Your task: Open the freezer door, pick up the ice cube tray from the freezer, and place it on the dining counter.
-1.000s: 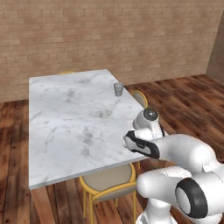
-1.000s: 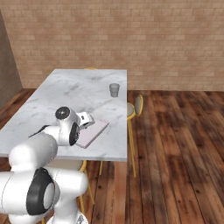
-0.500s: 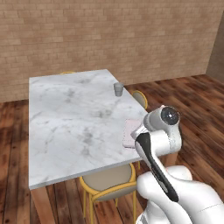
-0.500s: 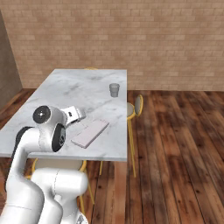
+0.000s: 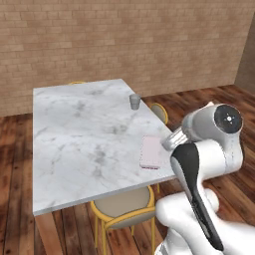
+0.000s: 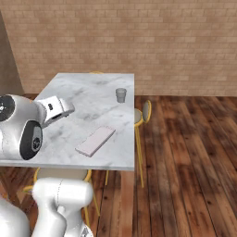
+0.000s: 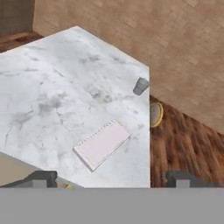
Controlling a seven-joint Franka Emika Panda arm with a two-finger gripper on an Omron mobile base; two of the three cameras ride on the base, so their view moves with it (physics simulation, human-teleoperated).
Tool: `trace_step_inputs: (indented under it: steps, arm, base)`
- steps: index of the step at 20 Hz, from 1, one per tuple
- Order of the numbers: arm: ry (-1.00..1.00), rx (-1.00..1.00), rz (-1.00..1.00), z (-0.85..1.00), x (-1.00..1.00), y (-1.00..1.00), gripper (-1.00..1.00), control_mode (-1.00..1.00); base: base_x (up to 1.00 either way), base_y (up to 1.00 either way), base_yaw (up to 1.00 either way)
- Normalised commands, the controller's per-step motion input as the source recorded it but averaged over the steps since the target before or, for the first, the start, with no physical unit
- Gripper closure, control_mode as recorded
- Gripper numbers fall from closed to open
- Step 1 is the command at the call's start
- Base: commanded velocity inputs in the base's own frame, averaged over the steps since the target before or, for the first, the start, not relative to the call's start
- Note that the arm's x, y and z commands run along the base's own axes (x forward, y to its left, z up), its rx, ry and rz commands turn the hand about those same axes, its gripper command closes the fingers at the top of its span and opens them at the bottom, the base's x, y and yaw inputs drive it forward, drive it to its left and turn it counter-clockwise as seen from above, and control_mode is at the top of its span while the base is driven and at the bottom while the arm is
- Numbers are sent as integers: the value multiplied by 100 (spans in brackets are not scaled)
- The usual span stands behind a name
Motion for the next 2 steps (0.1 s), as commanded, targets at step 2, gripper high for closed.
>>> trace_step_inputs:
  steps: [2]
  arm:
    - [-6, 3, -3, 93, -100, -12, -100, -100]
  base:
    - [0, 0, 0]
